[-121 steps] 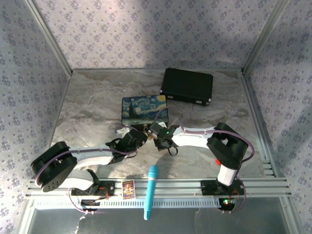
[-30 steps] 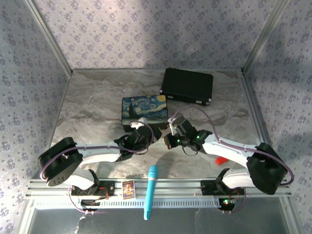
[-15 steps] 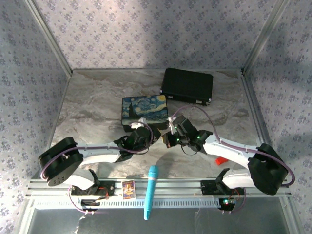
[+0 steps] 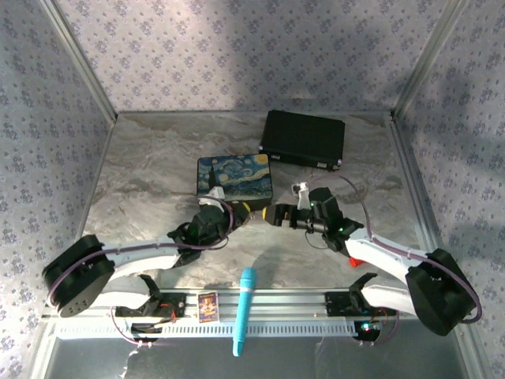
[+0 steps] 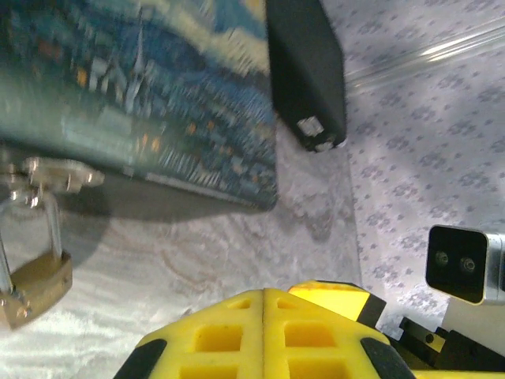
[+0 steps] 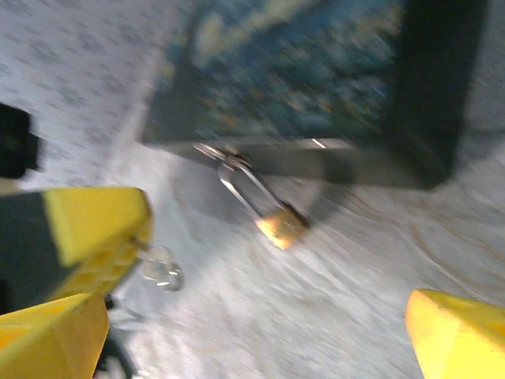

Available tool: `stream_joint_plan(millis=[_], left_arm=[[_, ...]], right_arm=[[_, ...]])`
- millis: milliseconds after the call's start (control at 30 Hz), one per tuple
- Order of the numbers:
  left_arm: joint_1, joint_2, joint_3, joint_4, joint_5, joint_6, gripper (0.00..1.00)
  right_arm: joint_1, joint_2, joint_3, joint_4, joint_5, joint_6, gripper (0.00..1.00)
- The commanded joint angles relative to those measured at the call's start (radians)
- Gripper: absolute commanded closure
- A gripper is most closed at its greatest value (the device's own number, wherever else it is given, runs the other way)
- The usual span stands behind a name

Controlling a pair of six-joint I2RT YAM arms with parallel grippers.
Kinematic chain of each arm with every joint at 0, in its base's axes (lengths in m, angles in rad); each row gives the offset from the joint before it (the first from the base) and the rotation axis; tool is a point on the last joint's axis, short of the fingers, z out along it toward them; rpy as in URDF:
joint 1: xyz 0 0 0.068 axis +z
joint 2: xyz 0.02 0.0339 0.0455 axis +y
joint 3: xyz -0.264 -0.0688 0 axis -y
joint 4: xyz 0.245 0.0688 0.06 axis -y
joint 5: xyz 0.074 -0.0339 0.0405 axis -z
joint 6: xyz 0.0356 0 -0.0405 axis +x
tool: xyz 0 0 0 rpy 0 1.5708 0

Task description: Unlock the padlock with the key

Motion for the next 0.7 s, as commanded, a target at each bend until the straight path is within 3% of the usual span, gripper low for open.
stream_joint_plan(millis=[0, 133, 333, 533, 667], left_arm=[[0.009, -0.075, -0.011, 0.139, 0.047, 0.104, 1.0], [0.022, -0.123, -0.051, 0.31, 0.084, 0.115, 1.0], [0.025, -0.138, -0.056, 0.41, 0.115, 0.122, 1.0], [0.026, -0.13, -0.076, 0.501, 0.101, 0.112, 1.0], [0.026, -0.124, -0.077, 0.521, 0.094, 0.094, 1.0]], right_arm=[[-0.012, -0.003, 0.022, 0.269, -0.177, 0.149, 0.05], [-0.027, 0.049, 0.037, 0.439, -0.25, 0.287, 0.15], [-0.006, 0.173, 0.04, 0.779, -0.297, 0.508, 0.29], [0.027, 0.214, 0.05, 0.916, -0.277, 0.583, 0.4], [0.03, 0.201, 0.07, 0.896, -0.294, 0.583, 0.53]])
